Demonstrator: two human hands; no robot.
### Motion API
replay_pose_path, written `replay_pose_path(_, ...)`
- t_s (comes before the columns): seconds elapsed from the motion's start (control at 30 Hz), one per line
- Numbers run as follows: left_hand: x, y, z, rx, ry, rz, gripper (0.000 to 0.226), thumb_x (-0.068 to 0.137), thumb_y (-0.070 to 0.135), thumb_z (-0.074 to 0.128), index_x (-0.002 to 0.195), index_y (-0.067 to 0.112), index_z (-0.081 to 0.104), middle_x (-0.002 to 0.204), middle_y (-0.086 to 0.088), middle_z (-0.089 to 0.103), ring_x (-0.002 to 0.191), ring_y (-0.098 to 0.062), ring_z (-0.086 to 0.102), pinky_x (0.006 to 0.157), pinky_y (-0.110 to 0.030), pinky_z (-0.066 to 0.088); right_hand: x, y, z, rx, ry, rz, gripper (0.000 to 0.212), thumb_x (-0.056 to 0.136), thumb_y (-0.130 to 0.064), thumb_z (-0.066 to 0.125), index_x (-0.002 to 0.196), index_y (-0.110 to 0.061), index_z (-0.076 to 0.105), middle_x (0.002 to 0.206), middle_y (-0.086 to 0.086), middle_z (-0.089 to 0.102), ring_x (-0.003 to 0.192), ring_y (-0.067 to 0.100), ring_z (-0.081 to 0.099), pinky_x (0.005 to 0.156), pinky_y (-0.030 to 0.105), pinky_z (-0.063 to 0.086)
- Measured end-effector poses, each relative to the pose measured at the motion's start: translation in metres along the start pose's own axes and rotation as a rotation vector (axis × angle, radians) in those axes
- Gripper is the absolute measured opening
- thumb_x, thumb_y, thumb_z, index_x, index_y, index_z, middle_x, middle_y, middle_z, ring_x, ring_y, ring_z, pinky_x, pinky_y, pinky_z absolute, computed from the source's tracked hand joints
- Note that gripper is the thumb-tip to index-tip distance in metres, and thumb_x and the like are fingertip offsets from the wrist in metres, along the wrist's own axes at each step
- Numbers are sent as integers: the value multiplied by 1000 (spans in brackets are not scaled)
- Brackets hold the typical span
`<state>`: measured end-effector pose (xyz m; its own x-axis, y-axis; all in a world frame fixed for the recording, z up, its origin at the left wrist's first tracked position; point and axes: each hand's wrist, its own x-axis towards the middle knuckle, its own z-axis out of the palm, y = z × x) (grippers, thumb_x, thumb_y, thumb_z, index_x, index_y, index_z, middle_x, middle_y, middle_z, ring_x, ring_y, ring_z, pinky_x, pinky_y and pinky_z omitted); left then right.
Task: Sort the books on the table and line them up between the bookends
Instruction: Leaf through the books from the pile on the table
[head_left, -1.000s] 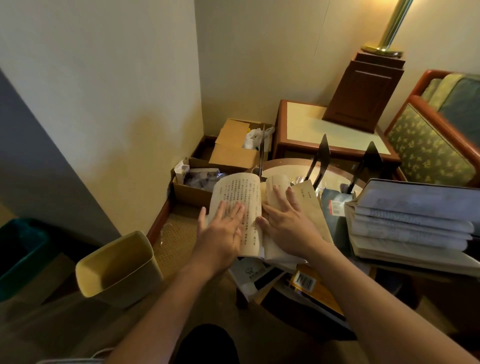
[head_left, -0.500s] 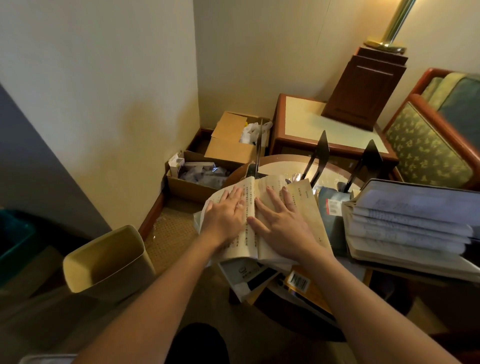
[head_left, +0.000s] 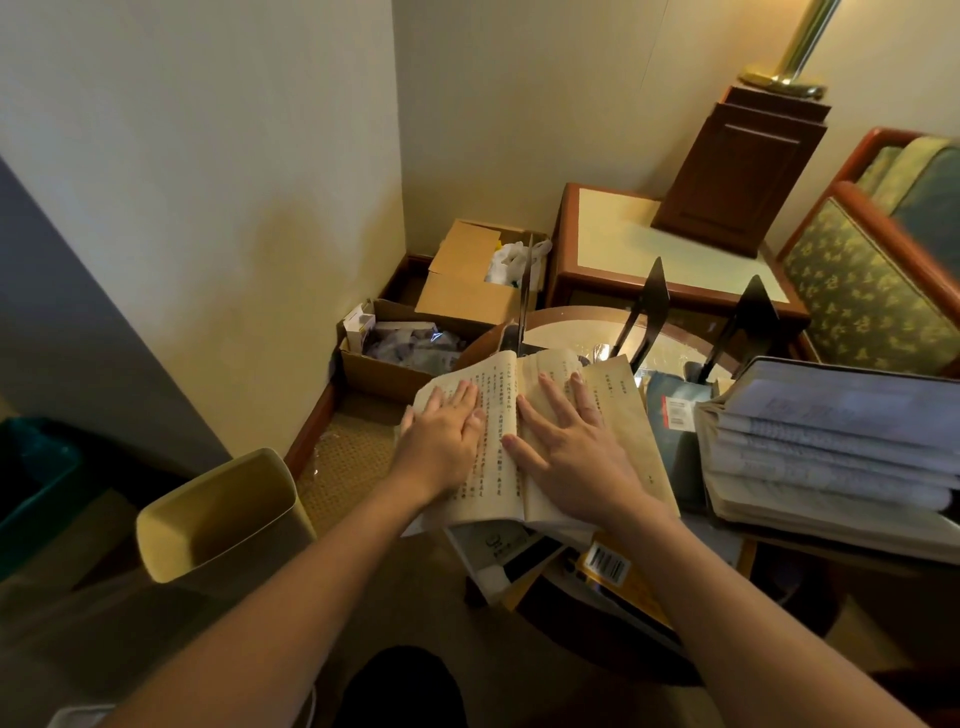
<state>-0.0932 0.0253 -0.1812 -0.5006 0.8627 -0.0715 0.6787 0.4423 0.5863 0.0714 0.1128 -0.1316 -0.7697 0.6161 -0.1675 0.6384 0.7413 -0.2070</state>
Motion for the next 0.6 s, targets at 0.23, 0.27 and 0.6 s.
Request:
replay_pose_path(0.23,-32,5,10,-67,94,24,51,108,41,27,158,30,20,165,11,17,155,-17,7,125,-54,3,-1,-1,-2,10,6,11,69,97,-71,22,157,-43,3,165,-10,-16,143,21,-36,109,42,-18)
replay_pose_path(0.27,-44,4,14,-74,93,47,52,108,42,26,158,32,17,166,13,13,155,-16,3,125,-52,1,-2,-1,-2,14,2,19,68,97,-70,22,157,-43,3,165,-11,-17,143,20,-36,108,42,-17)
replay_pose_path(0.6,-67,-11,-5,-577,151,-318,68,80,61,69,141,38,53,163,-1,26,138,-30,42,93,-47,57,0,-3,-5,57,-45,33,70,97,-71,24,157,-43,3,165,-12,-17,142,19,-36,113,48,-12)
